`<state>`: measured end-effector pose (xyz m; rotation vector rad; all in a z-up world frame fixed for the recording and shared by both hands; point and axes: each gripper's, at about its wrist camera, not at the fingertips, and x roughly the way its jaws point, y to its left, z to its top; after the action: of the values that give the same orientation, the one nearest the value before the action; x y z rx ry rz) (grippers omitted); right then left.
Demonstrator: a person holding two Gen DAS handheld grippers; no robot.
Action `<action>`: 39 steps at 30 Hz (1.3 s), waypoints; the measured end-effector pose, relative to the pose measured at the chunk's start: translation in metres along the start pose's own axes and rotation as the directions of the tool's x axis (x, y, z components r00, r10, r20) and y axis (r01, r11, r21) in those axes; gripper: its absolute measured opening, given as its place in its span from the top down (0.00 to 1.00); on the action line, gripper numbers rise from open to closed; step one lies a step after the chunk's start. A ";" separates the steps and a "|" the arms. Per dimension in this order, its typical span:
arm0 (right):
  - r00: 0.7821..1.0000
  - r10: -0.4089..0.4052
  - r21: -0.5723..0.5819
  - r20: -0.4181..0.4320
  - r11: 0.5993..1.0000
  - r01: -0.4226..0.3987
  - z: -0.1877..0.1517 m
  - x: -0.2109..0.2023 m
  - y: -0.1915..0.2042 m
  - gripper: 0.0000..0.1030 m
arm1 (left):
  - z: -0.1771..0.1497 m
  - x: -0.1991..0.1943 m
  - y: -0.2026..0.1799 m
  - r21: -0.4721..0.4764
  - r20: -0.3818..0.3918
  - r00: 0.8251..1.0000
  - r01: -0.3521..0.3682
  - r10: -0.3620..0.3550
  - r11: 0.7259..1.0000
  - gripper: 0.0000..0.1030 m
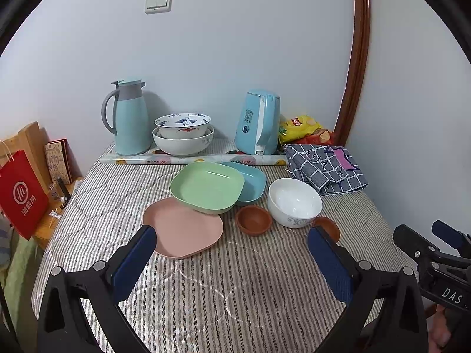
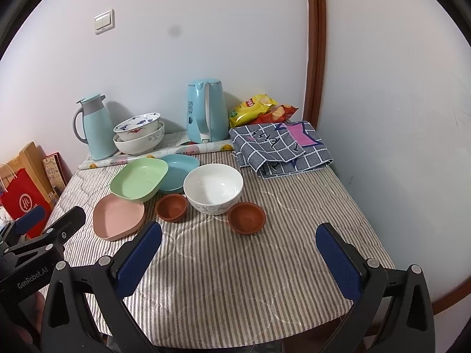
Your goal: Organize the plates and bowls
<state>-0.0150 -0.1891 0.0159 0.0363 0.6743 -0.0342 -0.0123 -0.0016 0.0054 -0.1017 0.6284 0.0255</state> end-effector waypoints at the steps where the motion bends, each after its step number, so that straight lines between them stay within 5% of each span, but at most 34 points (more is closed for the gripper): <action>1: 1.000 0.000 0.000 0.000 1.000 0.000 0.000 0.000 0.000 0.00 | 0.000 -0.001 0.001 0.000 0.001 1.000 0.001 -0.001 1.000 0.00; 39: 0.999 0.036 0.010 0.004 0.999 -0.036 -0.001 -0.003 0.004 0.00 | -0.003 -0.005 0.006 0.005 0.004 1.000 -0.007 0.007 1.000 0.00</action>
<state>-0.0182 -0.1849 0.0171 0.0574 0.6694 -0.0032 -0.0181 0.0037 0.0055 -0.0949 0.6252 0.0309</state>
